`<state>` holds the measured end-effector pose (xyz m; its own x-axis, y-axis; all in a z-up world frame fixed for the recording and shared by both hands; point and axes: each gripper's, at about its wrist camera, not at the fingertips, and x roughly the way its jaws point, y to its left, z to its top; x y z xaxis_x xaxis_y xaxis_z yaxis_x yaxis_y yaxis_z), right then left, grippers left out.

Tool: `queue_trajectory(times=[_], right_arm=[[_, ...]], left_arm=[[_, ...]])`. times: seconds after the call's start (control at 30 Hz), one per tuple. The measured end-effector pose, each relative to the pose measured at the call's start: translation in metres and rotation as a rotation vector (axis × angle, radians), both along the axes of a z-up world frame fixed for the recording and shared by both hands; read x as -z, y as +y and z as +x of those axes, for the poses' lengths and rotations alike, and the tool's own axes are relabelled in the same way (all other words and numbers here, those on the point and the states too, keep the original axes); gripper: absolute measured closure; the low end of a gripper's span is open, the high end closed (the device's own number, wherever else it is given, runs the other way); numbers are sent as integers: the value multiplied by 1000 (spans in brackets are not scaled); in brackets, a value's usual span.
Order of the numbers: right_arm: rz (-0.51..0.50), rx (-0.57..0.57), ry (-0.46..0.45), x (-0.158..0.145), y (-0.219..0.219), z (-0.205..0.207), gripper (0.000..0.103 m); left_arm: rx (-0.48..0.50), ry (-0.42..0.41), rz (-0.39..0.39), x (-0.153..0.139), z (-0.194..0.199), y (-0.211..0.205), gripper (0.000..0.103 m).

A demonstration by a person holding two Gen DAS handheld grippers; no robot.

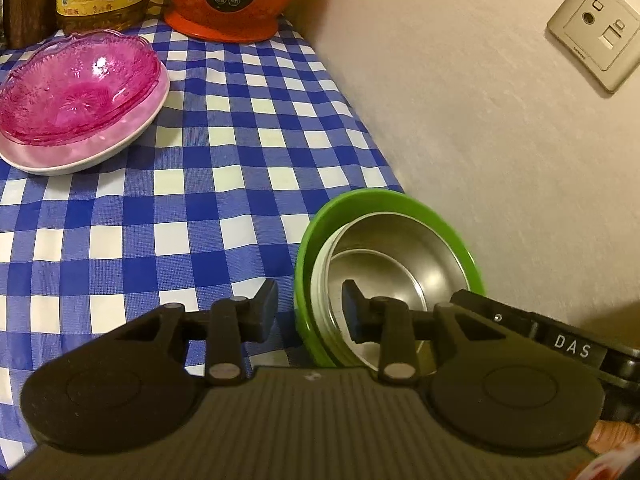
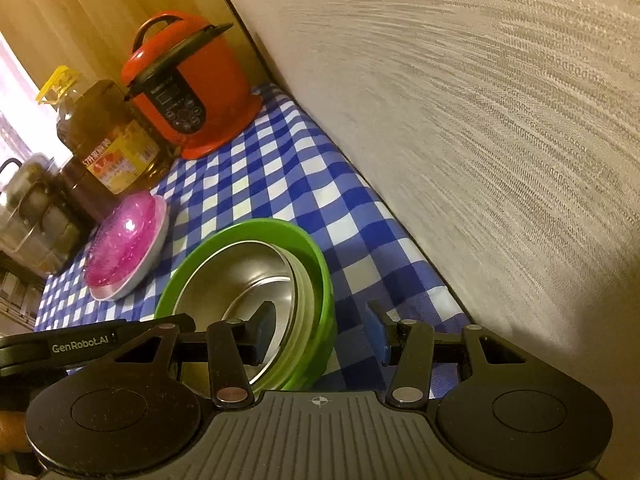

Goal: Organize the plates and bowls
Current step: 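Lift the nested green bowl stack with both tools and carry it toward the pink dishes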

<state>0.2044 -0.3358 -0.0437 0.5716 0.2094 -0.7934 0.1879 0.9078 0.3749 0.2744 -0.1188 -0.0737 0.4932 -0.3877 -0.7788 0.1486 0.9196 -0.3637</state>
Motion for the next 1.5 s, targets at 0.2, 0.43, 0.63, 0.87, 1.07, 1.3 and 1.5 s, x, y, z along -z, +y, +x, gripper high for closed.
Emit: queue_trajectory(times=[0.2,0.43,0.63,0.87,1.07,1.3,1.5], right_arm=[[2,2,9,0,2,-3,54],[22,9,18,2,5,-9,54],[38,30,27,8,4,-8,54],[44,46,20,14,3,-3,54],[36,37,16,20,7,3,54],[31,29,-12,27,8,6,54],[49,40,-11,31,6,11,55]], left_arm=[[-16,-8,-18,-1,-8,-1,73],[-56,-16,-41,3,-17,2,73],[-97,-27,-57,8,-21,-1,73],[-141,-46,-82,16,-23,-8,73],[-175,-47,-99,27,-21,-7,73],[-219,-56,-124,35,-18,-7,75],[-234,-60,-131,37,-16,-8,77]])
